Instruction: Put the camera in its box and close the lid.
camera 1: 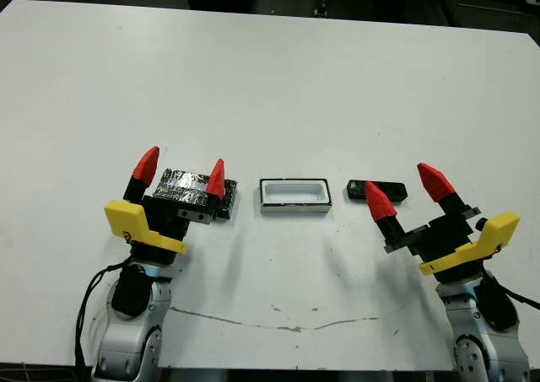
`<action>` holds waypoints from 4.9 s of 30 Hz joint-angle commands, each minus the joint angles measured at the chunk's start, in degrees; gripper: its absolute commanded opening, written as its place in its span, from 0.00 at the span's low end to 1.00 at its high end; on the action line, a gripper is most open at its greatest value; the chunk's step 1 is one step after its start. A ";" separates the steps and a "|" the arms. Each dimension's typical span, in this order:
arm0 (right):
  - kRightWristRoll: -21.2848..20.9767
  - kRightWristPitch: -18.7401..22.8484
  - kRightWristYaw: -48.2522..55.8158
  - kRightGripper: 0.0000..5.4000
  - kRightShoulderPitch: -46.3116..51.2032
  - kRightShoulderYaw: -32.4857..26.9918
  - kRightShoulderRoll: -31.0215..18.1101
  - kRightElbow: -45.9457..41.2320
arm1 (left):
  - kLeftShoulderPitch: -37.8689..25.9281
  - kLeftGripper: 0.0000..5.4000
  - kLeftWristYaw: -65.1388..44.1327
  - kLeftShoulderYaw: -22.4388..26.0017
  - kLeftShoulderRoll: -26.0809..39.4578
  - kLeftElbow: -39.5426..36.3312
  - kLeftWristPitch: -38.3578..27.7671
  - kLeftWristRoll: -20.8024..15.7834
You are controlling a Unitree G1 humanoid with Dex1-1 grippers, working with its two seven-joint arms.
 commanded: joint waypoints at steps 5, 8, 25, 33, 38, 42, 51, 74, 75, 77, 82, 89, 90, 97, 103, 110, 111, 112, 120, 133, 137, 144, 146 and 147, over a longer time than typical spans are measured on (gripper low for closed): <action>-0.16 1.15 -0.78 1.00 0.57 -0.18 -0.50 -0.50 | 0.31 1.00 -0.47 0.11 0.04 0.20 0.38 -1.08; 0.17 1.02 -0.23 1.00 0.66 -0.24 -0.68 -0.24 | 0.40 1.00 -0.29 -0.05 0.06 0.14 0.49 -0.91; 4.11 15.69 18.59 1.00 -27.75 -6.54 -29.79 14.08 | 0.94 1.00 0.58 0.08 -0.44 0.09 0.48 -0.39; -5.26 15.49 39.77 1.00 -46.09 6.48 -36.72 31.11 | 1.06 1.00 0.50 0.20 -0.41 0.09 0.47 -0.61; -14.10 11.12 50.07 1.00 -54.39 15.33 -35.81 40.79 | 1.17 1.00 0.89 0.20 -0.59 -0.16 0.98 -0.52; -18.25 6.46 54.90 1.00 -58.13 19.47 -33.40 46.85 | 1.14 1.00 1.16 0.15 -0.70 -0.23 1.14 -0.38; -23.67 3.59 56.67 1.00 -60.24 23.14 -28.91 52.19 | 1.35 1.00 1.81 0.07 -0.56 -0.69 1.72 0.07; -29.26 4.96 55.36 1.00 -57.87 26.32 -25.38 53.26 | 1.66 1.00 2.22 -0.04 -0.84 -1.28 2.86 -0.12; -29.74 4.84 54.87 1.00 -57.63 26.55 -25.47 52.82 | 1.70 1.00 2.29 -0.05 -0.90 -1.43 3.15 -0.22; -30.29 3.30 54.41 1.00 -57.11 26.68 -25.38 52.55 | 1.65 1.00 2.09 -0.08 -0.85 -1.19 2.70 -0.19; -32.03 7.24 53.71 0.96 -56.54 27.55 -25.20 51.44 | 1.57 1.00 1.65 -0.10 -0.84 -0.89 2.24 -0.69; -32.31 6.89 52.07 0.80 -54.56 27.22 -25.14 50.34 | 1.76 1.00 1.90 -0.15 -0.77 -1.27 2.69 -0.48; -32.38 7.46 51.92 0.77 -54.40 27.25 -25.09 50.31 | 1.72 1.00 1.75 -0.14 -0.76 -1.21 2.55 -0.63; -31.83 2.66 50.46 0.58 -52.86 26.50 -24.88 51.16 | 1.61 1.00 2.18 -0.16 -0.78 -1.31 2.77 -0.12; -31.36 -0.26 47.84 0.42 -51.75 25.39 -25.06 50.65 | 1.39 1.00 1.68 -0.07 -0.65 -0.76 1.95 -0.30; -30.26 -0.78 48.61 0.31 -52.37 25.07 -24.94 51.74 | 1.45 1.00 2.08 -0.11 -0.94 -1.06 2.44 -0.49; -31.19 -0.21 48.11 0.31 -52.62 25.54 -25.34 51.10 | 1.44 1.00 2.12 -0.10 -0.96 -1.01 2.40 -0.42; -31.83 -0.14 47.74 0.31 -52.84 25.83 -25.62 50.80 | 1.43 1.00 2.12 -0.09 -0.96 -0.94 2.27 -0.33; -30.27 -0.65 48.59 0.31 -55.04 23.91 -25.32 53.47 | 1.56 1.00 2.04 -0.06 -0.91 -0.93 2.11 -0.22; -13.30 24.85 46.79 0.31 -60.22 12.74 -20.20 39.67 | 1.85 1.00 2.93 -0.35 -1.31 -1.62 3.29 0.24; -10.66 32.39 42.36 0.31 -57.58 13.27 -17.67 30.83 | 1.87 1.00 2.87 -0.36 -1.42 -1.46 2.95 0.22; -8.66 35.28 39.97 0.31 -55.21 15.84 -13.33 28.09 | 1.96 1.00 2.91 -0.38 -1.64 -1.62 3.37 0.18; -8.36 34.09 39.02 0.31 -53.88 16.00 -11.74 27.77 | 1.91 1.00 2.73 -0.35 -1.53 -1.28 2.77 0.40; -8.30 33.86 38.81 0.31 -53.47 16.18 -11.34 27.60 | 1.87 1.00 2.64 -0.33 -1.53 -1.14 2.57 0.40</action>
